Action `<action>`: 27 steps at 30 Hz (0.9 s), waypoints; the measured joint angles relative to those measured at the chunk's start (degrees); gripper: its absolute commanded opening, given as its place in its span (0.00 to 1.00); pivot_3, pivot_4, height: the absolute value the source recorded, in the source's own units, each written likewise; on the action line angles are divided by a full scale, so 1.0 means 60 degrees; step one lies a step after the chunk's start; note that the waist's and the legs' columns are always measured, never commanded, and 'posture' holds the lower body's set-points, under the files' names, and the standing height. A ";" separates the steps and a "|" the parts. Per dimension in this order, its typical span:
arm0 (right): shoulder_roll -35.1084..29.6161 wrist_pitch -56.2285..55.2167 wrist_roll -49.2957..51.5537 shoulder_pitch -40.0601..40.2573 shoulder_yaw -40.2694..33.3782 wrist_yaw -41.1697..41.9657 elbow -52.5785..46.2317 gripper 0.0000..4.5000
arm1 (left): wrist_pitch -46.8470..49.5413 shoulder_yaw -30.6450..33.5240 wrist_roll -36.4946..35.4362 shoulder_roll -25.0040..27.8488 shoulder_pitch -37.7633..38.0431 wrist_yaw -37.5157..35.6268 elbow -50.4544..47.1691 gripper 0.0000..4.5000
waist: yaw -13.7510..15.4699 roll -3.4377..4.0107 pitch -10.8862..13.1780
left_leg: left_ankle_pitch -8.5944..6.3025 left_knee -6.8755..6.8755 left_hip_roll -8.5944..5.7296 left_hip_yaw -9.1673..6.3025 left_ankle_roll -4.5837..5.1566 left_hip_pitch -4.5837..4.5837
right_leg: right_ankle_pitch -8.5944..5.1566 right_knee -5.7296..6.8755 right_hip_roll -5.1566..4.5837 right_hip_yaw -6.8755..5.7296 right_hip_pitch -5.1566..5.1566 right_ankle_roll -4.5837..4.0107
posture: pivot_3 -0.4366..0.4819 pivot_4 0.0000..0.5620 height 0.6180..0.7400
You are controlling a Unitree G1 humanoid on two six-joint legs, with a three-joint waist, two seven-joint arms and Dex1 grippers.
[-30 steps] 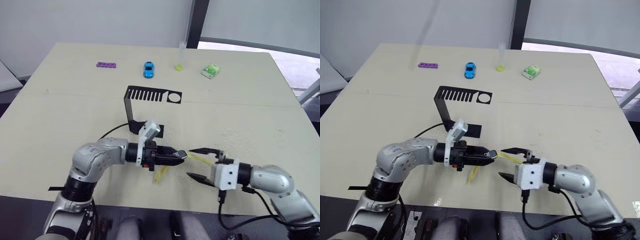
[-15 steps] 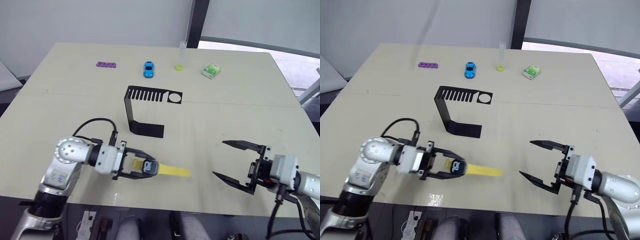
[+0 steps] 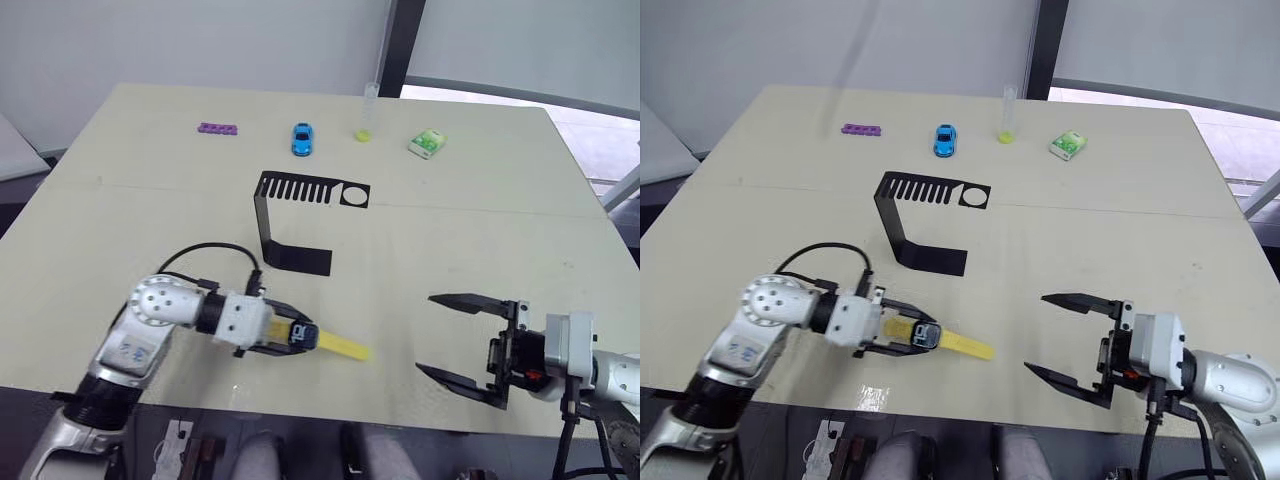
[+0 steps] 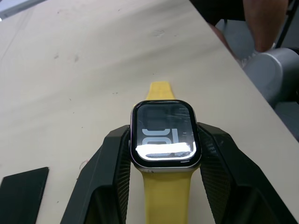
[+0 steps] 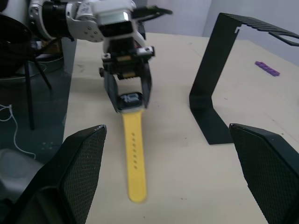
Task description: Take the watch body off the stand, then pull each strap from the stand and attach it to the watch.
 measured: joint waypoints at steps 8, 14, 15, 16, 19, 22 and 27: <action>-0.0207 0.0715 0.0317 0.0371 -0.0073 0.0053 -0.0559 0.99 | 0.1159 -0.1199 0.1235 -0.1269 -0.0431 0.1322 0.0719 0.36 | -0.0020 0.0000 0.0000 | 0.0002 0.0003 0.0003 0.0003 -0.0002 0.0004 | 0.0000 0.0008 0.0003 0.0005 -0.0002 0.0000 | 0.48 0.27 1.00; -0.0476 0.0894 0.0397 0.0600 -0.0544 0.0466 -0.0556 1.00 | 0.1176 -0.0941 0.0960 -0.0871 0.0089 0.1267 0.0645 0.98 | -0.0010 0.0000 0.0000 | 0.0002 0.0003 0.0006 -0.0001 -0.0002 0.0005 | 0.0000 0.0010 0.0000 0.0002 -0.0001 0.0000 | 0.48 0.27 1.00; -0.0477 0.0894 0.0394 0.0636 -0.0589 0.0543 -0.0519 1.00 | 0.1150 -0.0797 0.0817 -0.0768 0.0215 0.1207 0.0587 0.98 | -0.0007 0.0000 0.0000 | 0.0002 0.0003 0.0005 0.0000 -0.0002 0.0005 | 0.0000 0.0010 -0.0004 0.0002 -0.0001 0.0000 | 0.48 0.27 1.00; -0.0476 0.0893 0.0389 0.0655 -0.0632 0.0624 -0.0472 1.00 | 0.1055 -0.0646 0.0656 -0.0653 0.0328 0.1126 0.0530 0.98 | -0.0007 0.0000 0.0000 | 0.0001 0.0003 0.0004 0.0000 -0.0002 0.0004 | 0.0000 0.0008 -0.0004 0.0002 -0.0001 0.0000 | 0.48 0.27 1.00; -0.0477 0.0870 0.0359 0.0657 -0.0816 0.0838 -0.0162 1.00 | 0.0505 0.0090 -0.0195 -0.0397 0.0831 0.0764 0.0150 0.98 | -0.0009 0.0000 0.0000 | 0.0001 0.0002 0.0005 -0.0001 -0.0001 0.0004 | 0.0000 0.0008 -0.0006 0.0000 0.0000 -0.0001 | 0.48 0.27 1.00; -0.0498 0.0755 0.0261 0.0738 -0.1249 0.1183 0.0458 1.00 | 0.0235 0.1513 -0.1408 0.0585 0.1847 0.0101 -0.0247 0.98 | -0.0078 0.0000 0.0000 | 0.0001 -0.0011 0.0013 0.0004 -0.0007 0.0014 | -0.0004 0.0010 -0.0002 0.0000 -0.0001 -0.0008 | 0.48 0.27 1.00; -0.0728 -0.0047 -0.0376 0.0718 -0.2351 0.2035 0.2425 1.00 | 0.0485 0.5242 -0.1949 0.1772 0.4930 0.0399 -0.0390 0.98 | -0.0154 0.0000 0.0000 | -0.0008 -0.0023 0.0003 0.0007 0.0011 0.0023 | -0.0005 -0.0010 -0.0019 0.0000 0.0009 -0.0009 | 0.48 0.27 1.00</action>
